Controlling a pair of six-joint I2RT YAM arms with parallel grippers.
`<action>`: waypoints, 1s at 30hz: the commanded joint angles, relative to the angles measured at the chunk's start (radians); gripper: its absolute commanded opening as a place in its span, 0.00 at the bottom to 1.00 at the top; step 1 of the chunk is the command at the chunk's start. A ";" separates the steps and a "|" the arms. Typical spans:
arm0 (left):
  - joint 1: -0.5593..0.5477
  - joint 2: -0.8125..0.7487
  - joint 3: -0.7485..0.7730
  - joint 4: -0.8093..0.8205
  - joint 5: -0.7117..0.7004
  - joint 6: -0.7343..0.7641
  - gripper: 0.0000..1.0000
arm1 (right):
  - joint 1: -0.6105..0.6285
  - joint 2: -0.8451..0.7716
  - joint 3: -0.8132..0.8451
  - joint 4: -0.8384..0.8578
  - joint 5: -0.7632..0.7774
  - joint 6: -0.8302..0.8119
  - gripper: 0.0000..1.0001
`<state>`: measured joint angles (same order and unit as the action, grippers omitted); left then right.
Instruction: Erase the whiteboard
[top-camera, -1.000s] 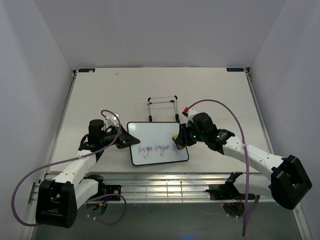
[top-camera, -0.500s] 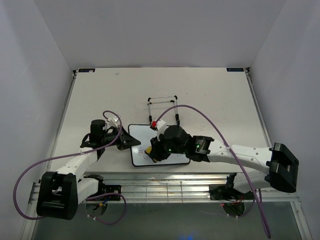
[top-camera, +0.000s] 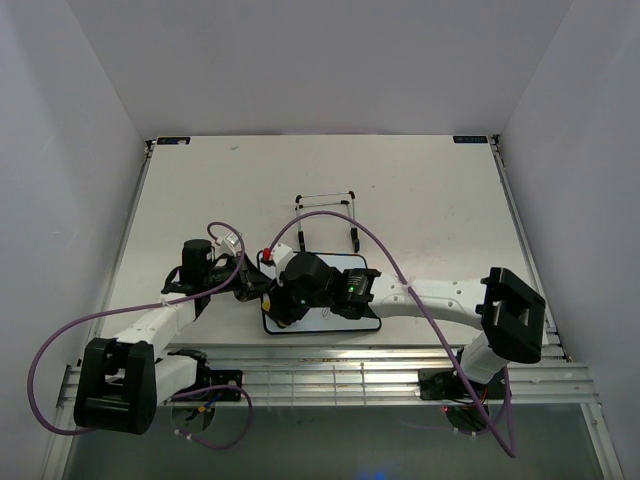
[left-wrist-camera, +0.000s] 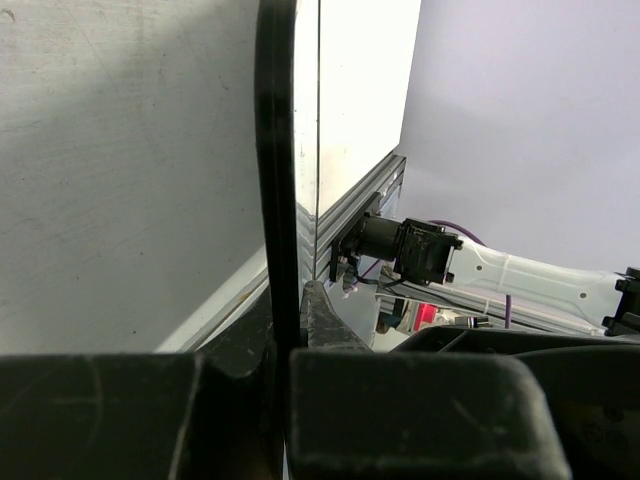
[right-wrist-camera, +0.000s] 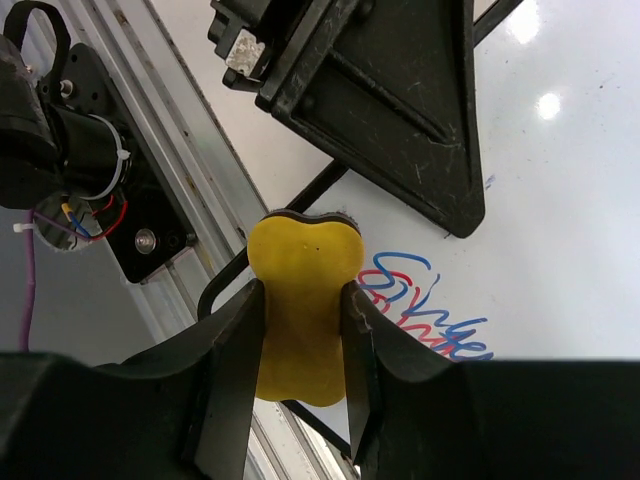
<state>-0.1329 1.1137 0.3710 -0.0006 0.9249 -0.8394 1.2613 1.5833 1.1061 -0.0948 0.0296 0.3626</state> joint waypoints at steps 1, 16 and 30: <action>0.003 -0.015 0.003 0.013 -0.014 0.051 0.00 | 0.010 0.020 0.052 0.026 0.009 -0.016 0.34; 0.001 -0.020 0.003 0.016 0.008 0.051 0.00 | -0.011 0.001 -0.081 0.035 0.089 0.009 0.34; 0.003 -0.031 -0.001 0.021 0.017 0.051 0.00 | -0.140 -0.035 -0.192 0.037 0.107 -0.010 0.33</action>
<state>-0.1307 1.1133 0.3683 -0.0002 0.9283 -0.8288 1.1629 1.5387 0.9585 0.0193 0.0761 0.3782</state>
